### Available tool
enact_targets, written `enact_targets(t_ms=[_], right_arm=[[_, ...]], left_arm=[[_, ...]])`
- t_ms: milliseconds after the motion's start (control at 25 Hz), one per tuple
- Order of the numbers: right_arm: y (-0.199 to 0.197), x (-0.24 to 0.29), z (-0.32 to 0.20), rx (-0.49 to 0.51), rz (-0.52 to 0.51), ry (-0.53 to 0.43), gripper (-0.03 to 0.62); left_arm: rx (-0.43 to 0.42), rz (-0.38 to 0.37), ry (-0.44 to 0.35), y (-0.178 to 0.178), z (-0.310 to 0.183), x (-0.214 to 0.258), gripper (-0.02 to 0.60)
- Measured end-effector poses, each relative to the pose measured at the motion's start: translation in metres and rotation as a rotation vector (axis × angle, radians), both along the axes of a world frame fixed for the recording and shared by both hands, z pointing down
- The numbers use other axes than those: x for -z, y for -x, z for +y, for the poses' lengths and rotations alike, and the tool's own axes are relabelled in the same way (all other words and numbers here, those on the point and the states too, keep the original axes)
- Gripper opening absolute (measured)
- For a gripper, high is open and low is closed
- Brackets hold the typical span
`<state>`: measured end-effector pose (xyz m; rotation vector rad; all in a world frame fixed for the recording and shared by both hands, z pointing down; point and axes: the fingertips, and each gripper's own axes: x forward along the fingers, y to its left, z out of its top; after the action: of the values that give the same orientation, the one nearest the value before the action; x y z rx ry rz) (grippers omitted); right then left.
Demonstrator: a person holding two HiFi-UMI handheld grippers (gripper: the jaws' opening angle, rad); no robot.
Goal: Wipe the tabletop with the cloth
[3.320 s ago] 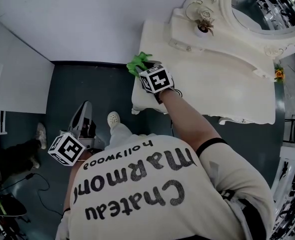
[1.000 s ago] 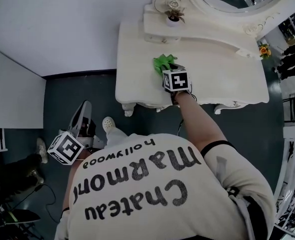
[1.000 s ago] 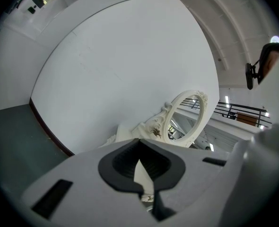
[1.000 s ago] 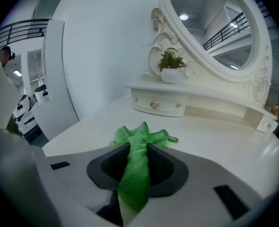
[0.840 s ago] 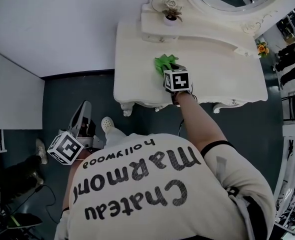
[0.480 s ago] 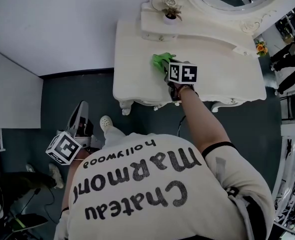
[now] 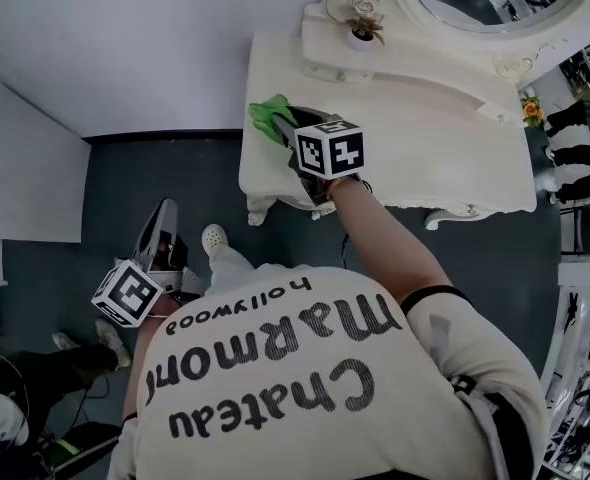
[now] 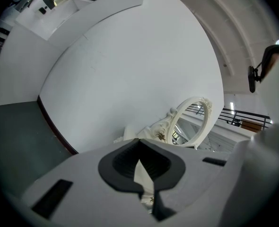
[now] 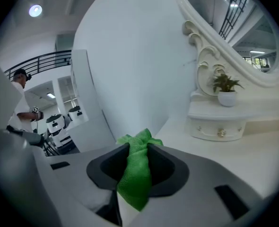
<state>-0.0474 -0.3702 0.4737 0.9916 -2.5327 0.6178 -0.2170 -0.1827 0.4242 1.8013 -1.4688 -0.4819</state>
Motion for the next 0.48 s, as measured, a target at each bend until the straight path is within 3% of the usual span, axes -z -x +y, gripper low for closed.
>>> enact_targets(t_ms=[240,480], right_arm=[[0.056,-0.025,0.021,0.134,0.079,-0.002,0.132],[0.075,-0.067,0.035,0.225,0.252,-0.004,0.133]], left_arm=[[0.046,0.007,0.011,0.028,0.005,-0.008,0.008],[0.069,0.014,0.016,0.039,0.009,-0.010,0.008]])
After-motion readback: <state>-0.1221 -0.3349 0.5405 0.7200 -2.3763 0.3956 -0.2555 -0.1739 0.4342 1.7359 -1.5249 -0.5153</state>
